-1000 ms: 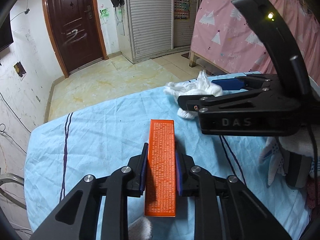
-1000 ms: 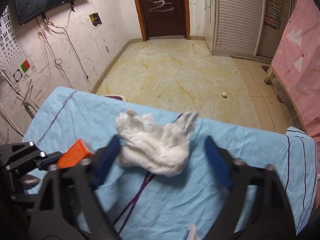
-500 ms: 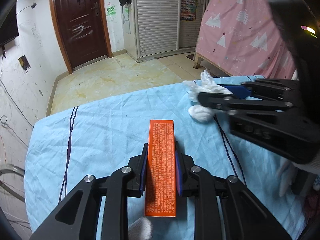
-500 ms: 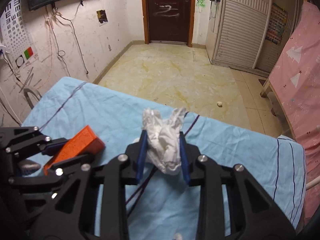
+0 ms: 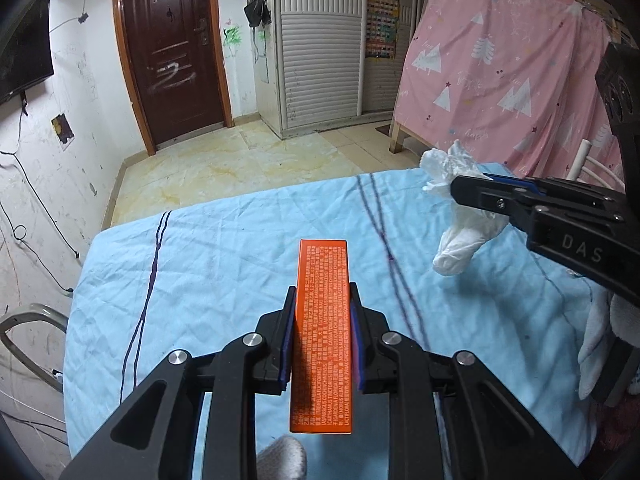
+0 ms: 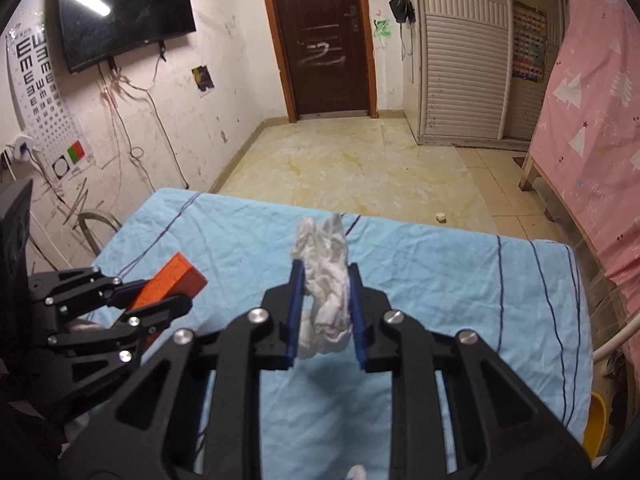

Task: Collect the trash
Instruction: 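Lift the orange box and white cloth and carry them over the yellow bin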

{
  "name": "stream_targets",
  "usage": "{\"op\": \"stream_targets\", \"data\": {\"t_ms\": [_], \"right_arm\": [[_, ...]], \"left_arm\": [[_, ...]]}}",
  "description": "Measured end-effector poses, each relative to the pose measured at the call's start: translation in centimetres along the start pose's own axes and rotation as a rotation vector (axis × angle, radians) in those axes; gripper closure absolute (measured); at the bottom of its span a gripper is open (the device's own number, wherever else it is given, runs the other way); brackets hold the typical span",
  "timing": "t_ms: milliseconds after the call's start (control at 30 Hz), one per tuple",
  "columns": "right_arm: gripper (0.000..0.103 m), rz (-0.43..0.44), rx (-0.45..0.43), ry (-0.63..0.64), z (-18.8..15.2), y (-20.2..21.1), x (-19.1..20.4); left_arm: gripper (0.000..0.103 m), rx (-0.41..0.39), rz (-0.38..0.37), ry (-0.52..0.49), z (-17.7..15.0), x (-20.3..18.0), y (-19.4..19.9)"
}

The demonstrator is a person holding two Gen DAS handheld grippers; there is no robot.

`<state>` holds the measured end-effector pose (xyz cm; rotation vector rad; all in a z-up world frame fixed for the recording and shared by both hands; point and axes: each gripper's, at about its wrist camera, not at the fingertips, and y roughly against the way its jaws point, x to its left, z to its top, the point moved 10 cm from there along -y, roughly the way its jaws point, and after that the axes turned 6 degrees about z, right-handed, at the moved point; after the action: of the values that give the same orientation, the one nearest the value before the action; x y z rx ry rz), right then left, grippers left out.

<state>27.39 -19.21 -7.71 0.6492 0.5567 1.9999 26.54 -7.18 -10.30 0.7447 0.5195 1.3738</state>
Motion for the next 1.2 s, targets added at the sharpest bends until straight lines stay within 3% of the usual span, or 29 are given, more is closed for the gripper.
{"op": "stream_targets", "data": {"t_ms": [333,733,967,1200], "right_arm": [[0.083,-0.016,-0.086,-0.062,-1.2,5.4,-3.3],[0.083,-0.066,-0.187,-0.174,-3.7,12.3,-10.3],[0.083,-0.115,-0.239,-0.256,-6.4,16.2,-15.1],[0.083,-0.176,-0.283,-0.323,-9.3,19.5,-19.3]], "left_arm": [[0.09,-0.044,-0.016,-0.053,0.5,-5.1,3.0],[0.09,-0.066,-0.067,-0.159,0.9,-14.6,4.7],[0.09,-0.077,-0.135,-0.215,1.0,-21.1,5.5],[0.09,-0.127,-0.288,-0.236,1.1,-28.0,7.3]]}}
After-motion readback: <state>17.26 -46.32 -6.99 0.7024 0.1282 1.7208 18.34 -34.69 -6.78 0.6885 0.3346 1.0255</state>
